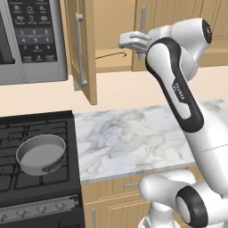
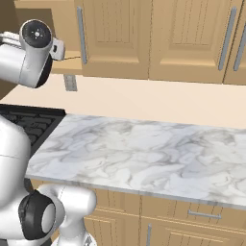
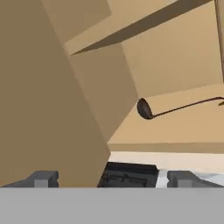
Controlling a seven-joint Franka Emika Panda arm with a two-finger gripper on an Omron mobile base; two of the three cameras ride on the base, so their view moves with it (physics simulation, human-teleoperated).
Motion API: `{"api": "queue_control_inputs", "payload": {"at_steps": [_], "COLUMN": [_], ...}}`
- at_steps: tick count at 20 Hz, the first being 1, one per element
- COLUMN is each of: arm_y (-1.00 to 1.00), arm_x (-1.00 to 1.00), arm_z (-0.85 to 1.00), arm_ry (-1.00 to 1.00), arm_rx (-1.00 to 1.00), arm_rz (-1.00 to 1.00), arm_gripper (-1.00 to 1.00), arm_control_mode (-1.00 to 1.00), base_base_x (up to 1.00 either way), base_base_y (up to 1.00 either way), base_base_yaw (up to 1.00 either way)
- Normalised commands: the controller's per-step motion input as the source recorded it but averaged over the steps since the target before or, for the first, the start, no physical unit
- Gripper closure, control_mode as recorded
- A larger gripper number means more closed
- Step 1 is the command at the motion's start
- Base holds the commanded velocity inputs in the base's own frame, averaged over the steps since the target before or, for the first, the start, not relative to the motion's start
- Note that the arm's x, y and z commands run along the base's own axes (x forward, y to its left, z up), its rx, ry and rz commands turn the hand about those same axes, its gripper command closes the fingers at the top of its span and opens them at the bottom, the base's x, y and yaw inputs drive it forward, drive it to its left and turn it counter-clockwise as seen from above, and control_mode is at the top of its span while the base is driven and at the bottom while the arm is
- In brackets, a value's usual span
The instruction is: Open the cabinet and move the ladle to the pot. Then close the cabinet.
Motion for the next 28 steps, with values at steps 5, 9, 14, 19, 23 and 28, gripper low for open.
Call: {"api": "queue_control_inputs", "payload": {"at_steps": [5, 9, 14, 19, 23, 28], "arm_y": [-0.78, -0.70, -0.43, -0.30, -0.25, -0.03], "arm_x": [0.05, 0.15, 0.52, 0.55, 0.33, 0.08], "arm_z": [0.00, 0.00, 0.00, 0.00, -0.01, 0.00], "arm_ry": [-0.14, -0.03, 0.00, 0.01, 0.09, 0.09], "arm_rx": [-0.20, -0.07, 0.00, 0.00, 0.02, 0.03], "arm_rz": [-0.33, -0.32, -0.20, -0.08, 0.00, 0.00], "arm_gripper": [-1.00, -1.00, -1.00, -1.00, -1.00, -1.00], "arm_control_mode": [-1.00, -1.00, -1.00, -1.00, -1.00, -1.00], "base_base_x": [0.00, 0.00, 0.00, 0.00, 0.00, 0.00], "base_base_y": [0.00, 0.00, 0.00, 0.00, 0.00, 0.00], "base_base_yaw": [0.00, 0.00, 0.00, 0.00, 0.00, 0.00]}}
